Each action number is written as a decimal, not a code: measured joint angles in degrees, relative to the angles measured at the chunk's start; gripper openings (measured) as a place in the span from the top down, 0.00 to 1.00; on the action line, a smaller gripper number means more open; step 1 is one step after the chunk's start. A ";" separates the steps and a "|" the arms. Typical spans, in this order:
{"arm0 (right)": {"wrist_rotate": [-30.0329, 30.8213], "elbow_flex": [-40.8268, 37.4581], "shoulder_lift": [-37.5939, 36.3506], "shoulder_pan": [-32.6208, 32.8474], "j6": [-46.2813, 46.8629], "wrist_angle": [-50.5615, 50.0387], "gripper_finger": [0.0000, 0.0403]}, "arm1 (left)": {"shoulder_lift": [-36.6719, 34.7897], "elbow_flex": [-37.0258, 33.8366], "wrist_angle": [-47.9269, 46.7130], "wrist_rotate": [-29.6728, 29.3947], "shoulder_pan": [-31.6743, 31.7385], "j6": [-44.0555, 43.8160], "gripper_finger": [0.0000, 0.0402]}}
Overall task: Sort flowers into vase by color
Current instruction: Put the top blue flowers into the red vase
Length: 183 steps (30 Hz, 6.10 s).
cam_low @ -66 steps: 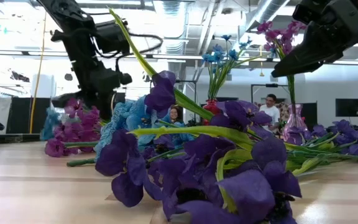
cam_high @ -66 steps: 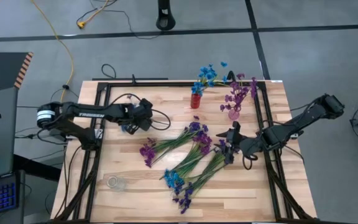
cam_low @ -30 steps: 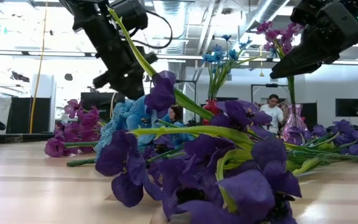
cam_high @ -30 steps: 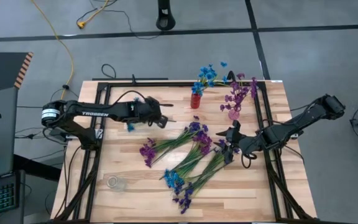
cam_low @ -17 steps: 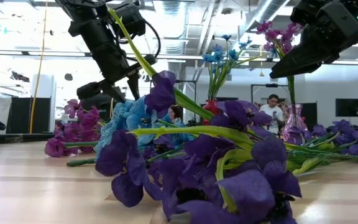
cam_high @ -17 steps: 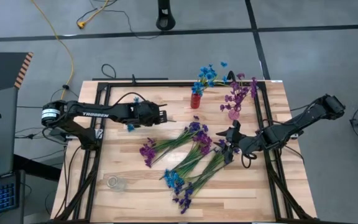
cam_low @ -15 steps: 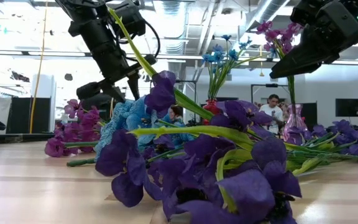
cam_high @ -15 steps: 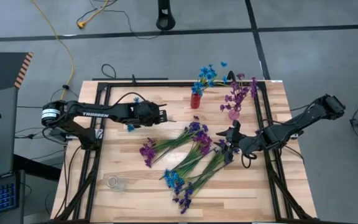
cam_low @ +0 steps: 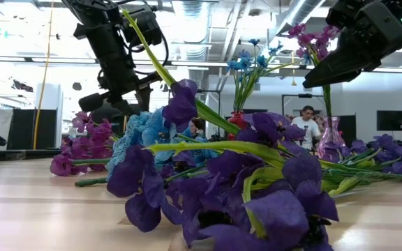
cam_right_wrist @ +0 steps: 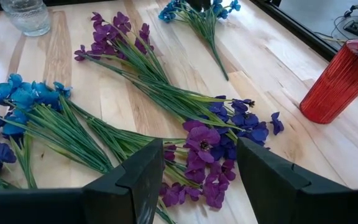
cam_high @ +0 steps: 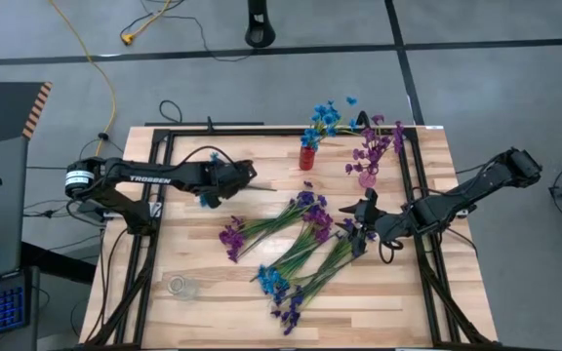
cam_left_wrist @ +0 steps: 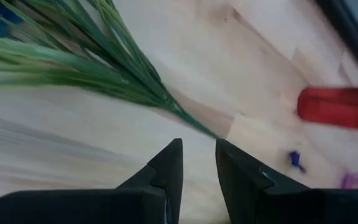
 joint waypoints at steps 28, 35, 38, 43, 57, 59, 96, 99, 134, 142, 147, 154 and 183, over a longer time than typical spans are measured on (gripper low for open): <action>0.00 -0.05 0.02 0.02 0.05 0.03 0.43 | 10.67 -0.04 5.32 5.05 5.38 -9.41 0.53; 0.01 -0.05 0.02 0.02 0.02 0.02 0.43 | 14.08 0.03 9.62 8.60 9.48 -9.14 0.53; 0.01 -0.05 0.02 0.02 0.01 0.01 0.43 | 14.08 0.08 9.50 9.96 10.94 -7.33 0.53; 0.03 -0.05 0.02 0.02 0.00 0.01 0.43 | 14.05 0.13 9.43 14.42 13.70 -2.74 0.53; -0.02 -0.05 0.02 0.00 0.02 0.01 0.43 | 13.99 0.24 4.42 20.82 18.08 1.72 0.53; -0.02 -0.05 0.02 0.00 0.02 0.02 0.43 | 13.99 0.27 3.15 21.12 18.15 1.68 0.53; -0.07 -0.05 0.02 0.02 0.04 -0.07 0.43 | 10.35 0.68 -3.19 16.81 18.86 25.58 1.00; -0.08 -0.05 0.02 0.02 0.04 -0.04 0.43 | 6.40 1.03 -2.59 13.48 19.56 29.06 1.00; -0.04 -0.05 0.00 0.00 0.02 -0.17 0.43 | 15.84 1.27 87.41 15.32 10.33 91.95 1.00; -0.02 -0.05 0.00 0.00 0.02 -0.17 0.43 | 24.20 1.27 100.48 16.64 10.68 95.99 1.00; 0.01 -0.05 0.00 0.00 0.02 -0.17 0.43 | 24.55 1.27 99.91 17.30 11.04 98.04 1.00; 0.03 -0.05 0.00 0.00 0.02 -0.17 0.43 | 24.52 1.29 98.60 18.01 11.00 99.87 1.00; 0.05 -0.05 0.00 0.00 0.00 -0.17 0.43 | 24.55 6.08 90.02 17.18 10.87 105.00 1.00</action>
